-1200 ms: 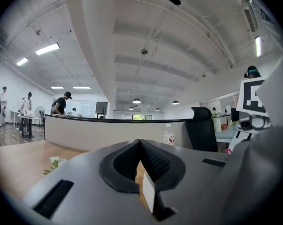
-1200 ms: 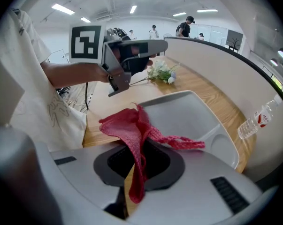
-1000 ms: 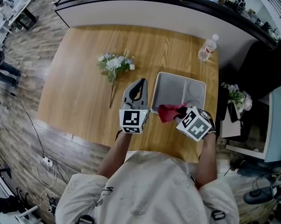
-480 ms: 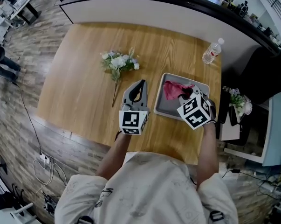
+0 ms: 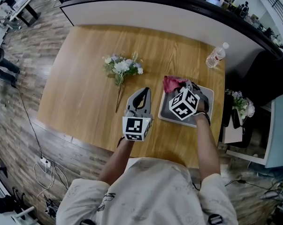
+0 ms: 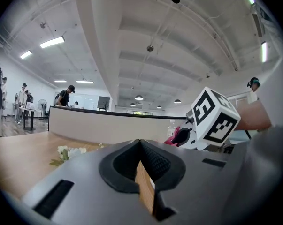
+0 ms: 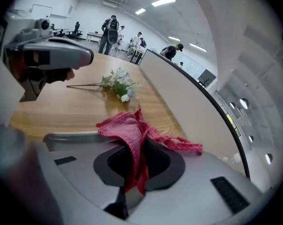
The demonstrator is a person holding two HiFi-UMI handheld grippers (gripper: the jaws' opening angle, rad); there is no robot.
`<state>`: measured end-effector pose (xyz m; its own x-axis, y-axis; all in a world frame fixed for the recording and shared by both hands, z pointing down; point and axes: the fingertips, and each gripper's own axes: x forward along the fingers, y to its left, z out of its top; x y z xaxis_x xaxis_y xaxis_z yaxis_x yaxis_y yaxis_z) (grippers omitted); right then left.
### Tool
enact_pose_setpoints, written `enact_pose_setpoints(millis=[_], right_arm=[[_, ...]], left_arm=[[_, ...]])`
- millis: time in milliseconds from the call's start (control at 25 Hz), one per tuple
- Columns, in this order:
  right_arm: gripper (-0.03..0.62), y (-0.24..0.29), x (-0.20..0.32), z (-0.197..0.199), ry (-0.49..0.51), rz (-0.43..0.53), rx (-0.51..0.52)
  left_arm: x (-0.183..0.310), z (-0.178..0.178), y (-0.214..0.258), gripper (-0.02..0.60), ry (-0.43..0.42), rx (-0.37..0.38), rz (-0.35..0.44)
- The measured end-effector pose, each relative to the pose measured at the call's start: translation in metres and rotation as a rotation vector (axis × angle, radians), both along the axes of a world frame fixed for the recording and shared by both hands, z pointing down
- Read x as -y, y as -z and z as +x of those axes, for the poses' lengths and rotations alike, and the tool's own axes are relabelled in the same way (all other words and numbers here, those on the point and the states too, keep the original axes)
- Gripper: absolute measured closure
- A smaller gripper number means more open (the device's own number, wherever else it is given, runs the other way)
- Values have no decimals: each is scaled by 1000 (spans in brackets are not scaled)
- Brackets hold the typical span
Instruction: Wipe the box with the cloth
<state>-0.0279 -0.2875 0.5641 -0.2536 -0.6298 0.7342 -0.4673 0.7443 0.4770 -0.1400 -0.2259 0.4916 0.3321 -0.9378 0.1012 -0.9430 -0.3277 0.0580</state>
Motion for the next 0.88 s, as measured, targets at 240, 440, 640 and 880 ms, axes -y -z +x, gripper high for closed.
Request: enact_pose_setpoints(millis=[240,440,640,880], right_arm=[[537,-39,-5,1,-25,-105,-47],[537,-42,-5,1,-69,-159,-53],[537,-43,-7,-1,-67,-196,-85],[539,-42,-4,0,-141,-192,-78]], left_arm=[[7,-14,-6,574,-10,2,-31],[19,-24,-8,574,-37,3,-42],[31,-32,-9,574,-92,17,-52],[54,-45,-7,574,-147,31,-58]])
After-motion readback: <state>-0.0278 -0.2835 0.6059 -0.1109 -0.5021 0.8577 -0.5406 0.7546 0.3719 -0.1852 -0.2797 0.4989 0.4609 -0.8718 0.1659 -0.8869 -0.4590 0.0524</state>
